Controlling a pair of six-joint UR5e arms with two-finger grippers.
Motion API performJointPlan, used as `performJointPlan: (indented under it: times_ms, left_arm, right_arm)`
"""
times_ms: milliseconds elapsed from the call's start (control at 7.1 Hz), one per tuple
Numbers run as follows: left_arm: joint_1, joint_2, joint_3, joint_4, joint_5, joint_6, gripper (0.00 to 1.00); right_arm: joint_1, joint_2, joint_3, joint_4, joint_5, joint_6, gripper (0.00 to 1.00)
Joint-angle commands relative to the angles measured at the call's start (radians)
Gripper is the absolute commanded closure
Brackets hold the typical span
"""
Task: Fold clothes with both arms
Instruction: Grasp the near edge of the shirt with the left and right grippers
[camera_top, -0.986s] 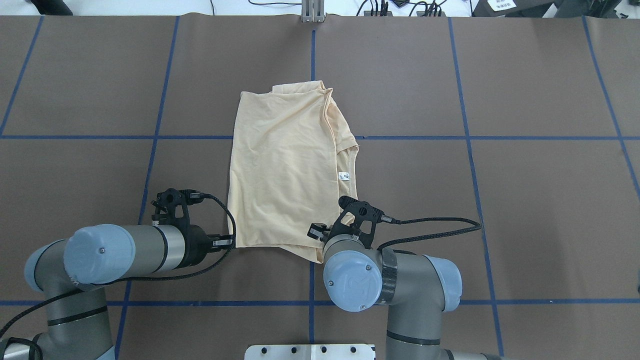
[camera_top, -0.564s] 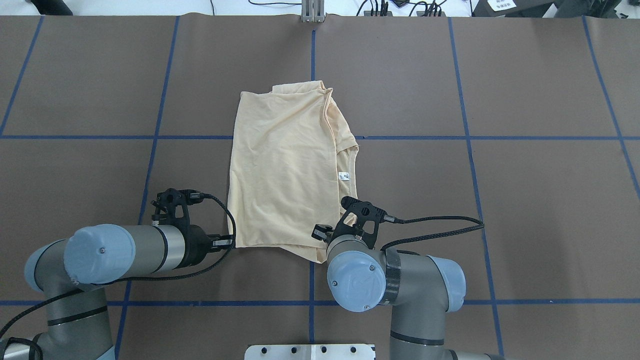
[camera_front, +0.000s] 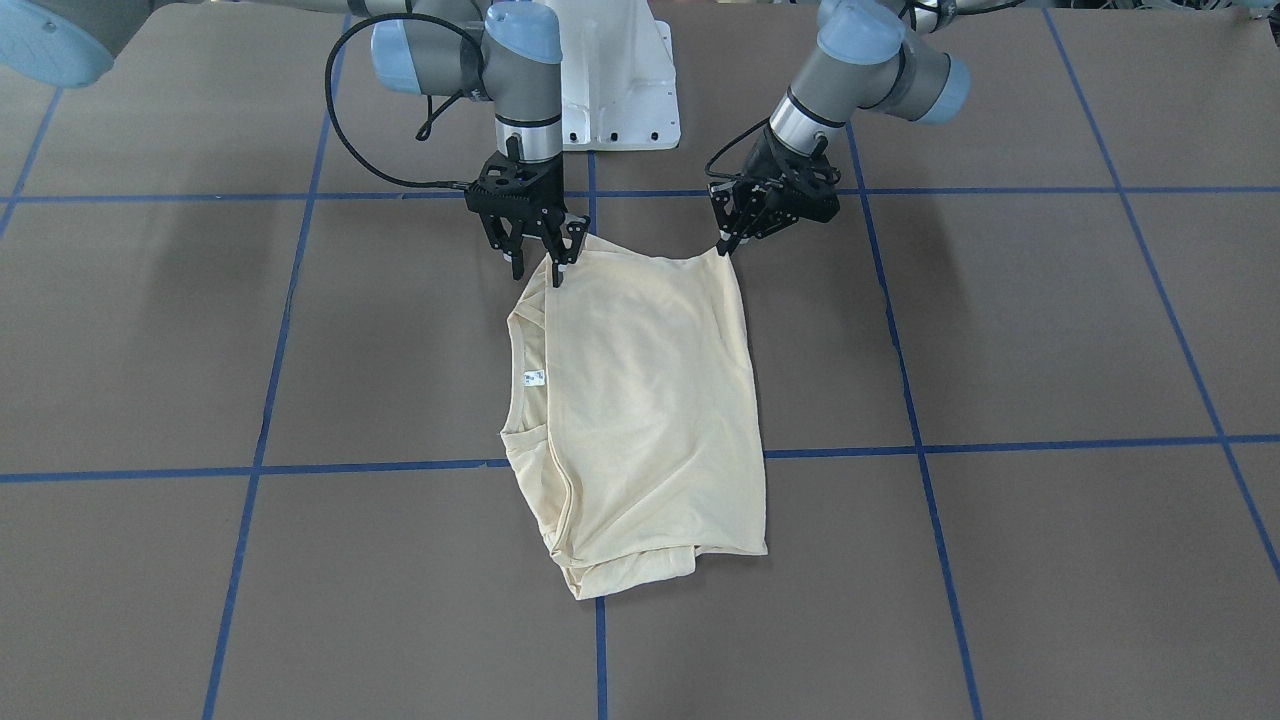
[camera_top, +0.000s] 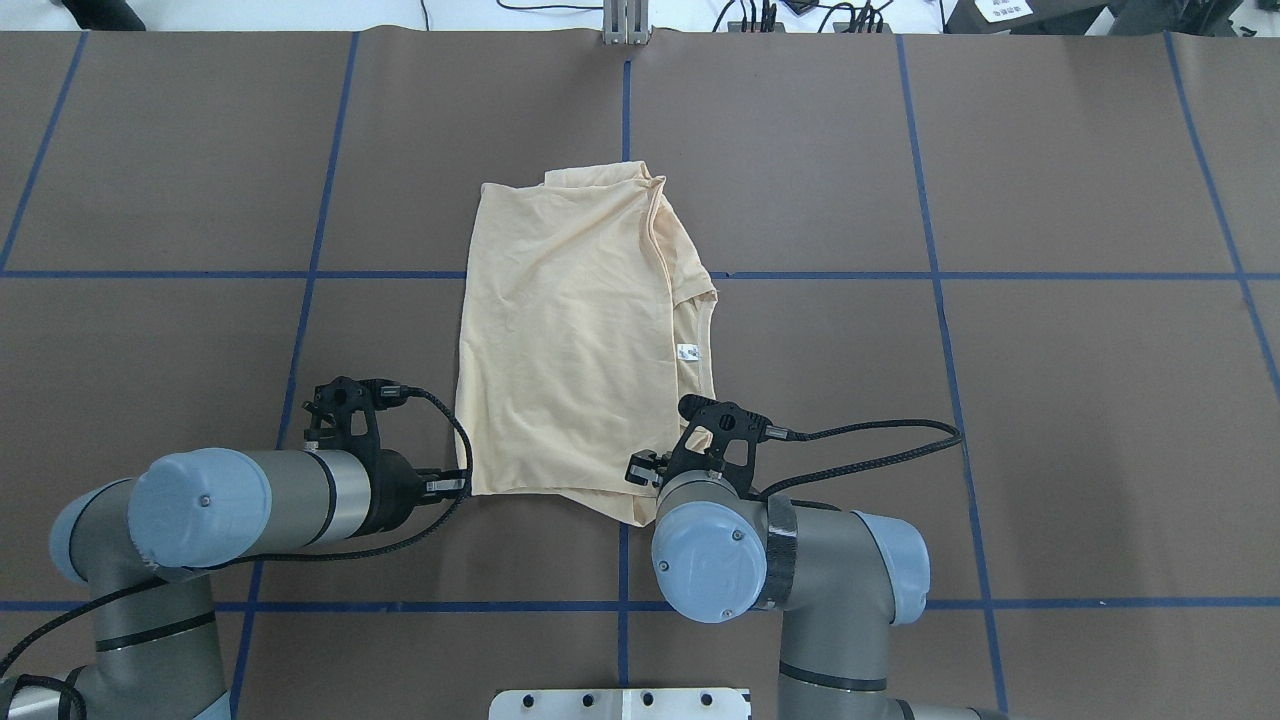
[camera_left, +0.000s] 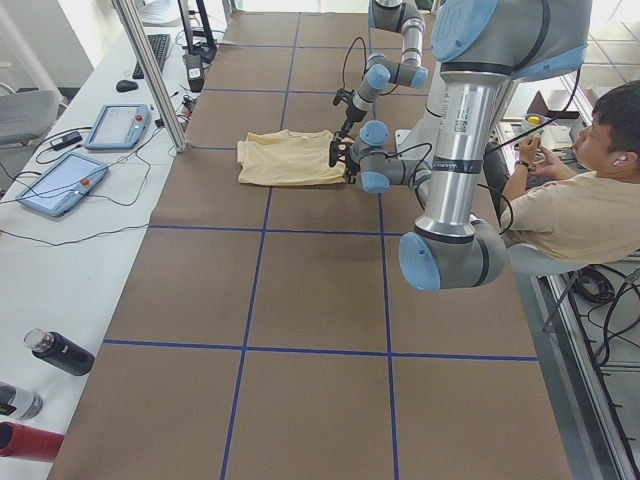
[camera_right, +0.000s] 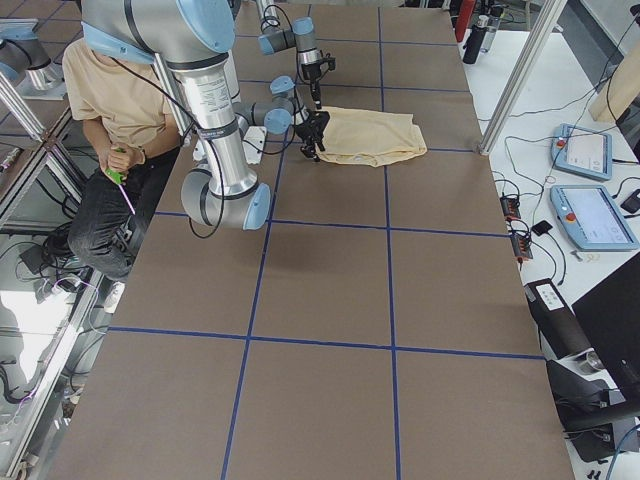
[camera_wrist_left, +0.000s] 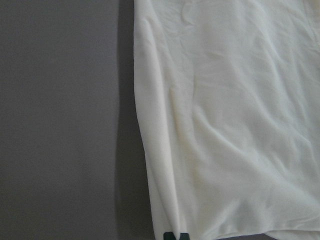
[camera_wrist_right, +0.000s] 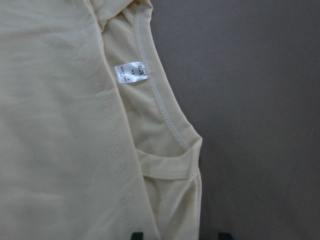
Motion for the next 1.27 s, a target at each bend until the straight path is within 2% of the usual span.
performJointPlan:
  times_ms: [0,141,282,423,845,1127]
  left_arm:
    - [0.000,0.000,-0.001,0.000,0.000,0.001,1.00]
    - [0.000,0.000,-0.001,0.000,-0.001,0.001,1.00]
    - [0.000,0.000,-0.001,0.000,-0.002,0.001,1.00]
    - [0.000,0.000,-0.003,0.000,-0.002,0.001,1.00]
    - [-0.002,0.000,-0.017,0.000,-0.003,0.001,1.00]
    - [-0.002,0.000,-0.084,0.047,-0.027,0.001,1.00]
  right_arm:
    - [0.000,0.004,-0.004,0.000,-0.001,0.002,0.60]
    - [0.000,0.009,-0.004,0.000,-0.001,0.006,0.73]
    - [0.000,0.010,-0.004,0.001,-0.001,0.008,0.96]
    - [0.000,0.010,-0.002,0.001,-0.001,0.011,1.00]
    - [0.000,0.012,0.010,0.009,-0.003,0.011,1.00]
    - [0.005,-0.008,0.079,0.007,0.000,0.003,1.00]
